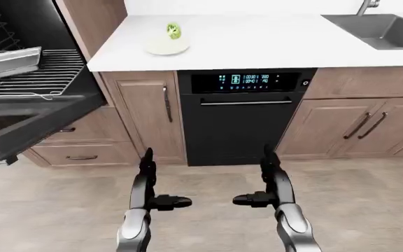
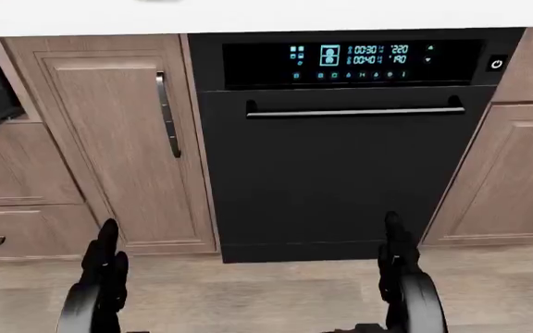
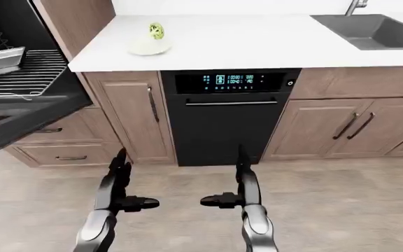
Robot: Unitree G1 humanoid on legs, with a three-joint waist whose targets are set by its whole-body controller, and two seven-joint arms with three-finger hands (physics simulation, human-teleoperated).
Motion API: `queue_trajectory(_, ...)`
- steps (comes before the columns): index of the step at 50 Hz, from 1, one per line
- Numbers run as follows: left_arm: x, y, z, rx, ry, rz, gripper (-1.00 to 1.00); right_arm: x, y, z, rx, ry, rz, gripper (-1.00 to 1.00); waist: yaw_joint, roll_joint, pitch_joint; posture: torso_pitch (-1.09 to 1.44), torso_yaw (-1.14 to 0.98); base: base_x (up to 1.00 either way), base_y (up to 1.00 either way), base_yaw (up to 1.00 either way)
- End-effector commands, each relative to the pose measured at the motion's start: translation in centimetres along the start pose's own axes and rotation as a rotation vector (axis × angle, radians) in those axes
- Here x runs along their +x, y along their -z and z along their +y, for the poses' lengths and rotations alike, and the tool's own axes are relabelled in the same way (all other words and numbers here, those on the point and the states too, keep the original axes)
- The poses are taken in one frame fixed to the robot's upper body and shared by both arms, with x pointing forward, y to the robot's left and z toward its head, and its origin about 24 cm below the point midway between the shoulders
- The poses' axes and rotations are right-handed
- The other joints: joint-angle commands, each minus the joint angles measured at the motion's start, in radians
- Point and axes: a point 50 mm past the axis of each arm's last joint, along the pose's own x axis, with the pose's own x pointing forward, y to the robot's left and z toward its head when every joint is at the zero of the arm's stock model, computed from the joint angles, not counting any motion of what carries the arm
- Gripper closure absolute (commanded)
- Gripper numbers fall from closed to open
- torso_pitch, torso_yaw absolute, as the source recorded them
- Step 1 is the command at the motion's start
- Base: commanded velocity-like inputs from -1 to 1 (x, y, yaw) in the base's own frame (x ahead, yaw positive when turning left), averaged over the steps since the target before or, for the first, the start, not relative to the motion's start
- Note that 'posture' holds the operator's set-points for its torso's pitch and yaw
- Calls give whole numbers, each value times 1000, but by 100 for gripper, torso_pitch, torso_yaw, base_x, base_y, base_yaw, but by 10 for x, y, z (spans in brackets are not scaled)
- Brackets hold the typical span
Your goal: Place the broccoli on the rack of the oven.
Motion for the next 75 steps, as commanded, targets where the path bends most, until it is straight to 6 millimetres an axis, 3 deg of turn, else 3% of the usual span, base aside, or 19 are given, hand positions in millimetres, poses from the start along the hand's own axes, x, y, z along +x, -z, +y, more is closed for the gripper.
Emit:
queue_trajectory(1,3,-31,-1,16,-2,-175,-100,3,-32,-1,-2,-3,-171,-100,-2,-8,-1,0,0,0,0,0)
queue_trajectory(3,3,-31,-1,16,-2,-177,-100,3,-32,-2,-1,-1,-171,-100,7,-1,-61,0,0,0,0,0)
queue_trajectory(4,2,-32,-2,16,-2,-177,-100,3,-32,-2,1,-1,-170,-100,7,-2,-52,0,0,0,0,0)
queue_trajectory(5,3,-30,-1,16,-2,-177,-100,2,-32,-2,-4,0,-172,-100,6,-6,-17,0,0,0,0,0)
queue_trajectory(7,3,-31,-1,15,-5,-180,-100,2,-32,-3,-3,-2,-170,-100,7,-8,-69,0,0,0,0,0)
queue_trajectory(8,2,-31,-1,19,-7,-179,-100,2,-31,-2,-13,-5,-170,-100,8,-8,-74,0,0,0,0,0)
queue_trajectory(22,2,-36,0,17,-13,-186,-100,3,-31,-3,-13,1,-173,-100,7,-4,-89,0,0,0,0,0)
queue_trajectory(33,19,-55,7,6,-52,-220,-100,23,-48,-3,-27,19,-201,-100,6,-3,-91,0,0,0,0,0)
queue_trajectory(36,23,-70,10,1,-64,-237,-100,27,-59,-5,-33,30,-212,-100,6,-2,-91,0,0,0,0,0)
queue_trajectory(55,42,-116,21,-7,-94,-287,-100,44,-122,-12,-59,51,-261,-100,8,-2,-83,0,0,0,0,0)
queue_trajectory(64,45,-146,28,-3,-111,-320,-100,44,-157,-17,-65,47,-300,-100,9,-2,-85,0,0,0,0,0)
queue_trajectory(75,40,-183,33,5,-113,-363,-100,43,-184,-12,-67,26,-333,-100,9,1,-84,0,0,0,0,0)
